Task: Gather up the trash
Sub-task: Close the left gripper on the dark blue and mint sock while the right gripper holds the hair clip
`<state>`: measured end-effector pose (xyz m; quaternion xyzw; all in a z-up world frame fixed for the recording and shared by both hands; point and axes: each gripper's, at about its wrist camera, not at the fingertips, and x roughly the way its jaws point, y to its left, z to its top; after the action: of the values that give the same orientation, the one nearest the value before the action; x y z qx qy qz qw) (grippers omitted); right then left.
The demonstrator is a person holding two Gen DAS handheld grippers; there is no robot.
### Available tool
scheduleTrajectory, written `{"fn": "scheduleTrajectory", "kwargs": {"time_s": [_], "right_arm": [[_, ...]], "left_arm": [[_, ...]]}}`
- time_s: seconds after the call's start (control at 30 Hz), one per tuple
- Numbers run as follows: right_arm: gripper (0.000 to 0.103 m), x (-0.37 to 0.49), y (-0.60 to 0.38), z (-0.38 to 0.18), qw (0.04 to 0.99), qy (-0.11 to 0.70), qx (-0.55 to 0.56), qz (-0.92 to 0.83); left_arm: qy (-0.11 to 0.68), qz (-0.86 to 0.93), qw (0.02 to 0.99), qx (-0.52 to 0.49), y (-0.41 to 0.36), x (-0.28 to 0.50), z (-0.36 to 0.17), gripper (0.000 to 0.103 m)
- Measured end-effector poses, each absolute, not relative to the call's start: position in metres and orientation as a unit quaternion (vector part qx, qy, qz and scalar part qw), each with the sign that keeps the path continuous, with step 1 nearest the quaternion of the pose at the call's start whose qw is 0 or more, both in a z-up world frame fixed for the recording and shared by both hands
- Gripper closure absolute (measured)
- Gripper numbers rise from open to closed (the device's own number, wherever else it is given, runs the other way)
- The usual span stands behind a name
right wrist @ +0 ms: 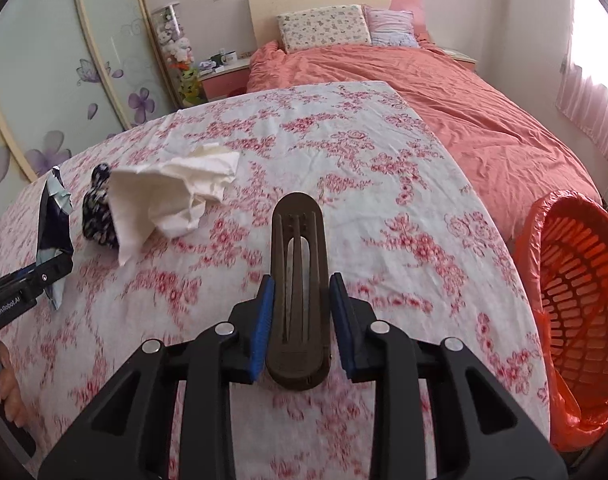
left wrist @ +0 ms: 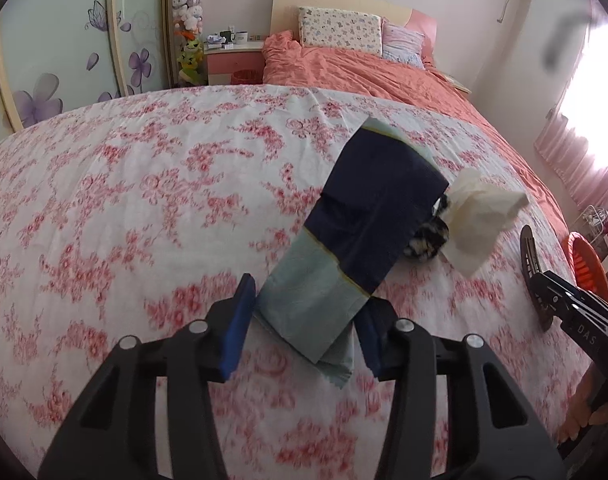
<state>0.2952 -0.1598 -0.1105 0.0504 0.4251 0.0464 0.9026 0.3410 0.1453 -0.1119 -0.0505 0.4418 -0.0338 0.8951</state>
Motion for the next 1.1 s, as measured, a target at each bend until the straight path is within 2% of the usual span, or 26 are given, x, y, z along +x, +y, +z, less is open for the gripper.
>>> {"fn": "scheduleTrajectory", "kwargs": {"time_s": [0.1,0.27,0.43,0.63,0.93,1.1], "right_arm": [[0.074,0.282,-0.160,-0.110,0.902,0.425,0.044,0.055],[0.074,0.274,-0.157,-0.111,0.903,0.424,0.042,0.057],[0.073,0.278,-0.158,-0.112,0.902,0.426,0.050,0.057],[0.073,0.280,-0.160,-0.113,0.901,0.426,0.055,0.060],[0.073,0.273,-0.162,-0.115,0.901,0.425,0.060,0.064],[0.074,0.273,-0.159,-0.114,0.902,0.425,0.048,0.062]], "left_arm": [[0.453,-0.032,0.890,-0.046,0.148,0.320,-0.112,0.055],[0.473,-0.015,0.879,-0.051,0.147,0.294,-0.112,0.036],[0.467,-0.007,0.883,-0.047,0.145,0.297,-0.117,0.033],[0.456,-0.005,0.889,-0.038,0.138,0.299,-0.117,0.038],[0.441,-0.010,0.897,-0.024,0.133,0.286,-0.119,0.038],[0.434,-0.012,0.901,-0.018,0.130,0.283,-0.119,0.052]]}}
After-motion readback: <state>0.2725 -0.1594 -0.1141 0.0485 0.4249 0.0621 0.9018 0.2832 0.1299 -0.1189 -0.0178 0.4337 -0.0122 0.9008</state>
